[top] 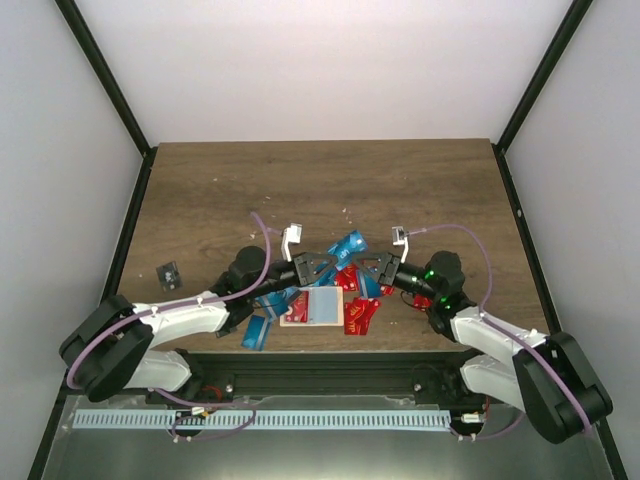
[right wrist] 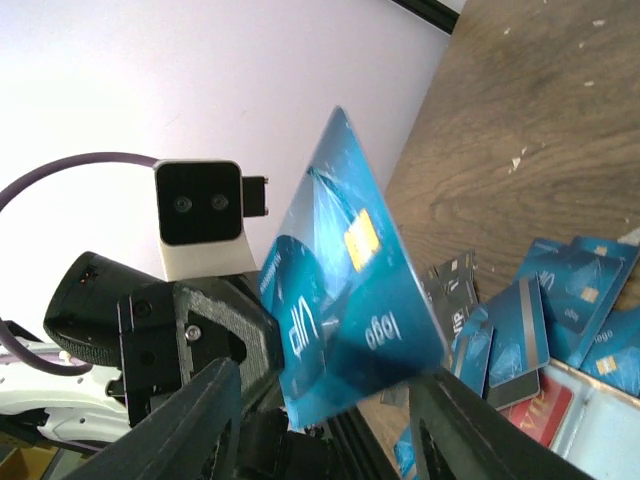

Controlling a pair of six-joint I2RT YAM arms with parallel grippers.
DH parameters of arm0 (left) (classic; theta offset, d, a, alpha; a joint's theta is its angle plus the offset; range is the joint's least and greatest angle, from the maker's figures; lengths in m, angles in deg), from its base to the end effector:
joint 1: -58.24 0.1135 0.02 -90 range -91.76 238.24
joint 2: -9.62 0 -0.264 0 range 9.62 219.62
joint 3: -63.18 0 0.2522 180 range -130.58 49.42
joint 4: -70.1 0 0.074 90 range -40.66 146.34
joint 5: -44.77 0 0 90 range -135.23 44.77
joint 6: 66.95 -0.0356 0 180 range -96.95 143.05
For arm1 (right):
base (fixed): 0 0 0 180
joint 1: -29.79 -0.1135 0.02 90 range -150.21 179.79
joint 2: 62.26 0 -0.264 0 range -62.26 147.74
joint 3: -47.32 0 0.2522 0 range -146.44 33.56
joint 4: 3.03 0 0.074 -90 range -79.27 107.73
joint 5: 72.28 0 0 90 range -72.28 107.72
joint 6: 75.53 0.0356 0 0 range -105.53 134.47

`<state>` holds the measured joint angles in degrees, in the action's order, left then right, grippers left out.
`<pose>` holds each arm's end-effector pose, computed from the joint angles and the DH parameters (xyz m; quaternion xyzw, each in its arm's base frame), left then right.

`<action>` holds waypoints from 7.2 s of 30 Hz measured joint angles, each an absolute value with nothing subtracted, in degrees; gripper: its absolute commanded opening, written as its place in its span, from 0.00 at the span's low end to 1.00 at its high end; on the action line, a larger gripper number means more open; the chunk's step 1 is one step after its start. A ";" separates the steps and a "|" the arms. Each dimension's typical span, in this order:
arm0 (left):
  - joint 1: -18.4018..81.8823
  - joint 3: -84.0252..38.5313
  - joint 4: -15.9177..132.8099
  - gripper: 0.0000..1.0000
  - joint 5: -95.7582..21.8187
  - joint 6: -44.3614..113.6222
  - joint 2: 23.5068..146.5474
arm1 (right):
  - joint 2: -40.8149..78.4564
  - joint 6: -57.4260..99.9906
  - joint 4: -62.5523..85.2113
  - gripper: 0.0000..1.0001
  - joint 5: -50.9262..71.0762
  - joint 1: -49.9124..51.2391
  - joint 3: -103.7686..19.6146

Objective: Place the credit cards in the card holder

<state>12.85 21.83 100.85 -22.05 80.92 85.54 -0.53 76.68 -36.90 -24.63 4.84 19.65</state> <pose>0.1796 -0.2020 0.2194 0.0587 0.7261 -0.6158 0.3004 0.1750 0.1079 0.2044 -0.0306 0.7073 0.6391 0.3005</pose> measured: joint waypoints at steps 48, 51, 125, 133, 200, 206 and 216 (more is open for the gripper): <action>11.24 24.36 59.44 0.40 -12.30 59.37 48.38 | -5.25 52.40 -15.44 0.01 -51.76 -5.08 9.68; 10.65 24.25 59.78 0.39 -11.32 58.93 49.56 | -5.09 52.03 -14.85 0.01 -51.76 -5.48 9.66; 20.31 24.71 60.57 0.04 -19.08 65.29 86.66 | 24.70 48.12 5.76 0.19 -10.75 -8.60 4.02; 20.98 22.92 60.44 0.04 -18.18 65.27 89.54 | 24.63 47.94 4.14 0.18 -10.71 -8.58 4.91; 20.98 20.71 64.53 0.04 -12.13 67.56 97.80 | 21.59 50.52 -4.29 0.06 -3.45 -15.22 11.60; 20.57 20.12 65.77 0.04 -10.99 66.19 100.36 | 21.44 51.66 -4.10 0.08 -2.80 -15.60 11.58; 19.56 17.06 65.47 0.04 -9.07 64.00 103.79 | 21.62 53.95 -3.90 0.08 -2.12 -15.84 11.54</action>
<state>19.56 17.06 65.47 -9.07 64.00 103.79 21.62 53.95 -3.90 -2.12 -15.84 11.54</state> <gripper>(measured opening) 0.043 0.080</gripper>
